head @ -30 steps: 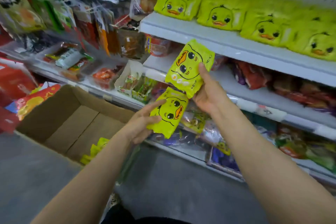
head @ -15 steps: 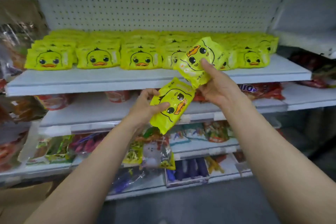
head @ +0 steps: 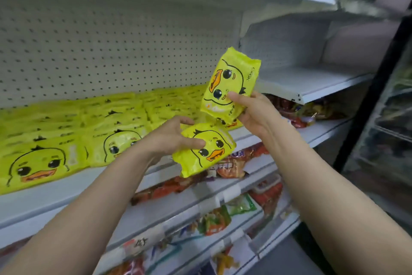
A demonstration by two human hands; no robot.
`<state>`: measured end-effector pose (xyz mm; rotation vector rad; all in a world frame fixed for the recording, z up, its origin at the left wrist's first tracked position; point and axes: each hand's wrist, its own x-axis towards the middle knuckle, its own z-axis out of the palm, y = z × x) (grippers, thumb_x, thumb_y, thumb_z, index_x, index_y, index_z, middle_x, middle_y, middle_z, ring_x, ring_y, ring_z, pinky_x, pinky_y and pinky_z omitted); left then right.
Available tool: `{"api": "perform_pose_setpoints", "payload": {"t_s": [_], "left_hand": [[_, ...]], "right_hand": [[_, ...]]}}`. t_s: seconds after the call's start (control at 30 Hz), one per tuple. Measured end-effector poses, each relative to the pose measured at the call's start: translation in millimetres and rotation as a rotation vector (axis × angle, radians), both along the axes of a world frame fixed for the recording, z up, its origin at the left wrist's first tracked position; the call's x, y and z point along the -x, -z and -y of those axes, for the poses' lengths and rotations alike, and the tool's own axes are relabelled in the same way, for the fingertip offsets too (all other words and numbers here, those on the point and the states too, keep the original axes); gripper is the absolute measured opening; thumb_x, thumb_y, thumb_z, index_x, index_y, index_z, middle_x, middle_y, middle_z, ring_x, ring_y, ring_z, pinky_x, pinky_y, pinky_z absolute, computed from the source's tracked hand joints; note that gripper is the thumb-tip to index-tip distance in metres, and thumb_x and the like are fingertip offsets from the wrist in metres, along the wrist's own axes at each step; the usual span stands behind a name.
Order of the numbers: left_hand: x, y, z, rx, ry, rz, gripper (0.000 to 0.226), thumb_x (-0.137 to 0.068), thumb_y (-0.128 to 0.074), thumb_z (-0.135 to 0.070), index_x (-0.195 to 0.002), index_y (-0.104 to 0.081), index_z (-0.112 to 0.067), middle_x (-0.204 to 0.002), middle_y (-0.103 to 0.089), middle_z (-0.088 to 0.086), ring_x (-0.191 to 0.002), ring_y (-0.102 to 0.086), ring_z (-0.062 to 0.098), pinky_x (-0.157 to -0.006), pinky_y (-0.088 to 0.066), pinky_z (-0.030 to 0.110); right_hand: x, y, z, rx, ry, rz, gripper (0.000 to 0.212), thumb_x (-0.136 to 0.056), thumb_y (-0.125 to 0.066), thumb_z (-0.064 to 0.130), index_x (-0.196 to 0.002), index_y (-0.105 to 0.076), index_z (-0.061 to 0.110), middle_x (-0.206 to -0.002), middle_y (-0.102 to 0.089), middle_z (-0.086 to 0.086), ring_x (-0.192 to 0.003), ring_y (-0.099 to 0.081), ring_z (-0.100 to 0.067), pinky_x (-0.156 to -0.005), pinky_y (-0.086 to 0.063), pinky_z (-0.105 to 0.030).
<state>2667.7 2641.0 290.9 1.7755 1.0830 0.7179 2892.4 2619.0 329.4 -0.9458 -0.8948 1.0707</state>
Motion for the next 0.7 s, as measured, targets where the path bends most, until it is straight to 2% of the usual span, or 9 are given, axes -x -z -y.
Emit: {"api": "perform_pose_setpoints", "payload": {"t_s": [0.07,0.13,0.2,0.27,0.33,0.4,0.5,0.6,0.7], "left_hand": [[-20.2,-8.2,-22.8,-0.002,0.047,-0.043,0.079,-0.044,-0.092,-0.049,-0.112,-0.058,-0.03,-0.118,-0.063,0.0,-0.109,-0.06,0.014,-0.091,-0.051,0.036],[-41.0,-15.6,-39.2,-0.005,0.109,-0.067,0.045,-0.061,-0.089,-0.033,-0.096,-0.06,-0.03,-0.102,-0.068,-0.008,-0.091,-0.063,0.003,-0.079,-0.052,0.022],[-63.9,-21.3,-54.8,-0.023,0.157,-0.108,0.032,-0.071,-0.084,-0.022,-0.094,-0.064,-0.027,-0.096,-0.07,-0.013,-0.089,-0.064,0.001,-0.077,-0.047,0.016],[-89.4,-24.6,-70.0,-0.058,0.17,-0.152,0.043,-0.069,-0.085,-0.026,-0.108,-0.066,-0.021,-0.102,-0.071,-0.01,-0.102,-0.064,0.009,-0.087,-0.046,0.022],[-116.2,-25.8,-85.8,-0.065,0.17,-0.182,0.041,-0.07,-0.085,-0.026,-0.106,-0.066,-0.021,-0.099,-0.07,-0.01,-0.099,-0.064,0.008,-0.087,-0.047,0.022],[-144.6,-24.4,-106.7,-0.092,0.177,-0.209,0.05,-0.065,-0.087,-0.03,-0.109,-0.067,-0.019,-0.105,-0.072,-0.004,-0.101,-0.066,0.015,-0.093,-0.05,0.032],[-186.3,-21.4,-137.2,-0.145,0.149,-0.263,0.067,-0.061,-0.088,-0.037,-0.12,-0.063,-0.018,-0.118,-0.068,0.0,-0.11,-0.062,0.019,-0.1,-0.047,0.041],[-228.9,-23.6,-167.4,-0.226,0.102,-0.327,0.068,-0.064,-0.086,-0.038,-0.123,-0.061,-0.018,-0.124,-0.064,0.001,-0.114,-0.058,0.021,-0.1,-0.046,0.042],[-264.7,-27.8,-196.3,-0.304,0.031,-0.398,0.068,-0.066,-0.085,-0.038,-0.125,-0.059,-0.018,-0.124,-0.063,0.001,-0.113,-0.058,0.021,-0.095,-0.048,0.035]], "right_hand": [[-21.9,-8.0,-14.0,0.011,0.042,0.063,0.042,-0.085,-0.072,0.006,-0.125,-0.061,0.006,-0.116,-0.071,-0.013,-0.109,-0.067,-0.031,-0.091,-0.055,-0.051],[-42.8,-12.8,-27.0,0.013,0.071,0.104,0.034,-0.086,-0.072,0.009,-0.119,-0.065,0.01,-0.113,-0.072,-0.011,-0.107,-0.069,-0.03,-0.092,-0.054,-0.052],[-63.7,-13.8,-39.0,0.008,0.092,0.088,0.025,-0.088,-0.07,0.012,-0.113,-0.067,0.015,-0.111,-0.073,-0.01,-0.105,-0.069,-0.03,-0.09,-0.055,-0.052],[-87.3,-14.4,-52.6,-0.003,0.117,0.035,0.026,-0.089,-0.069,0.013,-0.115,-0.066,0.014,-0.109,-0.073,-0.011,-0.097,-0.072,-0.029,-0.08,-0.06,-0.047],[-111.3,-16.4,-65.6,-0.017,0.15,-0.035,0.031,-0.089,-0.07,0.013,-0.118,-0.064,0.008,-0.105,-0.074,-0.012,-0.088,-0.073,-0.026,-0.066,-0.06,-0.038],[-134.1,-20.6,-78.9,-0.015,0.166,-0.076,0.033,-0.086,-0.072,0.013,-0.117,-0.063,0.005,-0.099,-0.075,-0.011,-0.081,-0.074,-0.023,-0.061,-0.059,-0.033],[-168.5,-27.3,-103.2,-0.007,0.153,-0.032,0.039,-0.084,-0.073,0.005,-0.12,-0.061,0.0,-0.104,-0.074,-0.014,-0.086,-0.074,-0.025,-0.066,-0.06,-0.035],[-200.9,-35.7,-126.6,0.006,0.097,0.089,0.045,-0.079,-0.075,-0.001,-0.12,-0.059,0.001,-0.11,-0.072,-0.016,-0.097,-0.072,-0.032,-0.081,-0.059,-0.051],[-228.0,-44.7,-144.7,0.005,0.007,0.215,0.031,-0.081,-0.071,-0.006,-0.106,-0.062,0.008,-0.094,-0.076,-0.008,-0.08,-0.075,-0.023,-0.067,-0.062,-0.042]]}}
